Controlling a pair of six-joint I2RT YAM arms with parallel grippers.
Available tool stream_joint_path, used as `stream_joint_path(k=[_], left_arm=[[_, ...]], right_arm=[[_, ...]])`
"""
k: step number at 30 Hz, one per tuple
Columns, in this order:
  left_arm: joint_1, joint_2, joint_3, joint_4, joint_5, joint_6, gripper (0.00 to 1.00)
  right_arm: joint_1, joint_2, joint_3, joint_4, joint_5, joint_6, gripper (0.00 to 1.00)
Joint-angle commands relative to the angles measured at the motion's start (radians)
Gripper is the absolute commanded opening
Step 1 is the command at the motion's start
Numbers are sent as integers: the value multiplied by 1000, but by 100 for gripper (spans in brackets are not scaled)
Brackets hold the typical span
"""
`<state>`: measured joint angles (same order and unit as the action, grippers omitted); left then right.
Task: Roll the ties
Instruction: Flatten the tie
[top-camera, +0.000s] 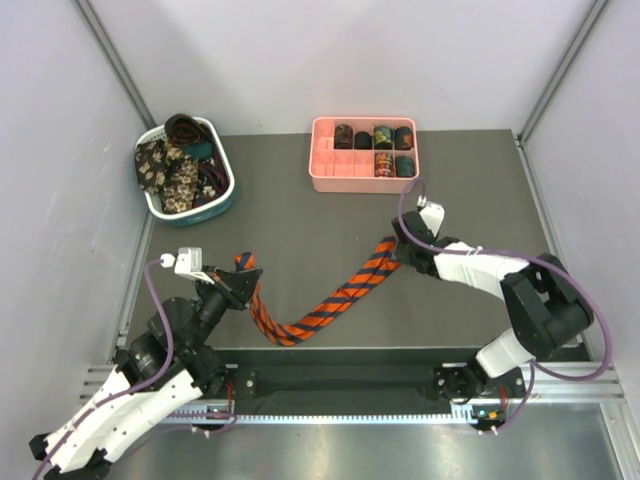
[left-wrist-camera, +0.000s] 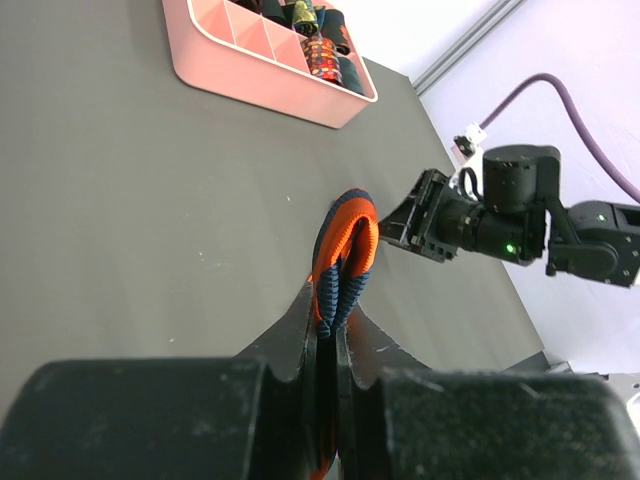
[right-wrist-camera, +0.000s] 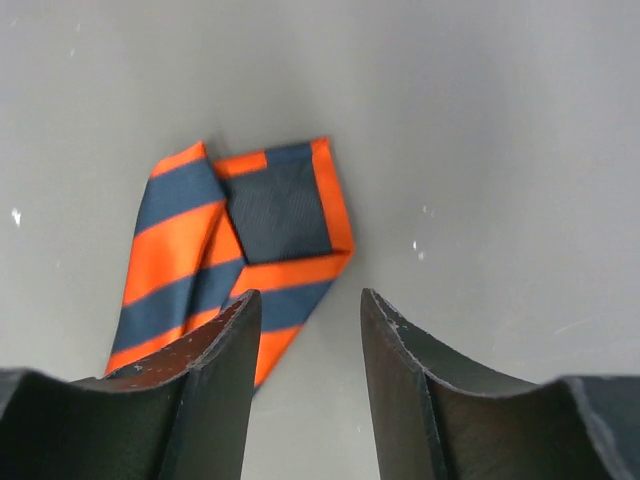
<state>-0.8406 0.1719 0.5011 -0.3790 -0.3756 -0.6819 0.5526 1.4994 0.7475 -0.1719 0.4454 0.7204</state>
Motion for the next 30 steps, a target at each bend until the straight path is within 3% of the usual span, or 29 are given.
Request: stream_joint_path(k=[1,8,21,26,29,30], left_arm=[[-2,-12,5,6,-6,8,0],[-2,-15,13,-1,-9,15,0],[-3,-14,14,-6,-8,16,0],[-2,-14,8,-5,-11,18,0],[-2,-17,4,-6,-14,19,0],[-2,-17,2,-6,-16,18,0]], right_arm=[[-17,53,96,-24,19,-29,44],[-17,206,239,-152,55,-13,38],[-33,188,128,-87,-27,30,42],[-65,200,108,-48,-79,19,24],[-95,211,138,-43,-125,-16,1],[-111,214,145,-50,-129,-21,0]])
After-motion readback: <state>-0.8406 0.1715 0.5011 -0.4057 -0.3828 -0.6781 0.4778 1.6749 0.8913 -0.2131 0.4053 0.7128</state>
